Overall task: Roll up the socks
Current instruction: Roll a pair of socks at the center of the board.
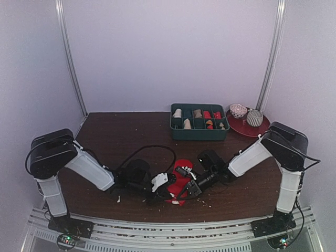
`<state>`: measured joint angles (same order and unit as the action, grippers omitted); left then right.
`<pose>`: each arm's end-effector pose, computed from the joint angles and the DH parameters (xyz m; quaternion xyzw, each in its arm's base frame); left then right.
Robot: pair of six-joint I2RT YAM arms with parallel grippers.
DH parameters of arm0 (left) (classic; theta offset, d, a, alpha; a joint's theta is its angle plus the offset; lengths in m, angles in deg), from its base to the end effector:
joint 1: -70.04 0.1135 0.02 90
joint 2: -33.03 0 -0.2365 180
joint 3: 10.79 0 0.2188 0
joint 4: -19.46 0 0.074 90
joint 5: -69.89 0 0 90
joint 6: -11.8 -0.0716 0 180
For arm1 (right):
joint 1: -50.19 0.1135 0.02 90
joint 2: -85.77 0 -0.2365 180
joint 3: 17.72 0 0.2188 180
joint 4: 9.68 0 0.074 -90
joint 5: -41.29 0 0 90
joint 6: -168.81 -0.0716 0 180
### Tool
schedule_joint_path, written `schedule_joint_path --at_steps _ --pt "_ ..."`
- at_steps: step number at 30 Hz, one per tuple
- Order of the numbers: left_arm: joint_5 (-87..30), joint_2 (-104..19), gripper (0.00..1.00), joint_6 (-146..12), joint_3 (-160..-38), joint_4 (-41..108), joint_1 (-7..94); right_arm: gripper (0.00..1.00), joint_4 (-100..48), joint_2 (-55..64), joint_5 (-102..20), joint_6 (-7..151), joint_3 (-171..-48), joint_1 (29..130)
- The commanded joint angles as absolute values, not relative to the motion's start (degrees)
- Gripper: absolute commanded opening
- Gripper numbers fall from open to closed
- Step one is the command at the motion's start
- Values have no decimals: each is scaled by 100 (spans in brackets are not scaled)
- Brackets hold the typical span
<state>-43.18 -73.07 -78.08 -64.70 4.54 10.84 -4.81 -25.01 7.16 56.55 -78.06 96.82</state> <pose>0.1454 -0.2987 0.0832 0.5101 0.7200 -0.3710 0.2894 0.1788 0.2756 0.0844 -0.3458 0.7621 0.5466 0.0302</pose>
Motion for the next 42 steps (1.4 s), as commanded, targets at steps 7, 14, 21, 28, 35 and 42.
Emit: schedule_joint_path --at_steps 7,14,21,28,35,42 --pt "-4595 -7676 0 -7209 -6511 699 1109 43 -2217 -1542 -719 6338 -7521 9715" --pt "-4843 -7810 0 -6808 -6492 1267 1141 53 -1295 472 -3022 7383 -6538 10548" --pt "-4825 -7814 0 -6763 -6421 1372 1146 60 -320 750 -4797 9201 -6141 11717" --pt "-4870 -7849 0 -6797 -6493 1489 1141 58 -329 -174 -4741 9836 -6629 11778" --pt "-4929 -7885 0 -6826 -6520 1587 1141 53 -347 -580 -4399 9927 -6807 11836" --pt "-4980 -7903 0 -6869 -6563 1679 1141 53 -375 -997 -4586 9816 -6921 11834"
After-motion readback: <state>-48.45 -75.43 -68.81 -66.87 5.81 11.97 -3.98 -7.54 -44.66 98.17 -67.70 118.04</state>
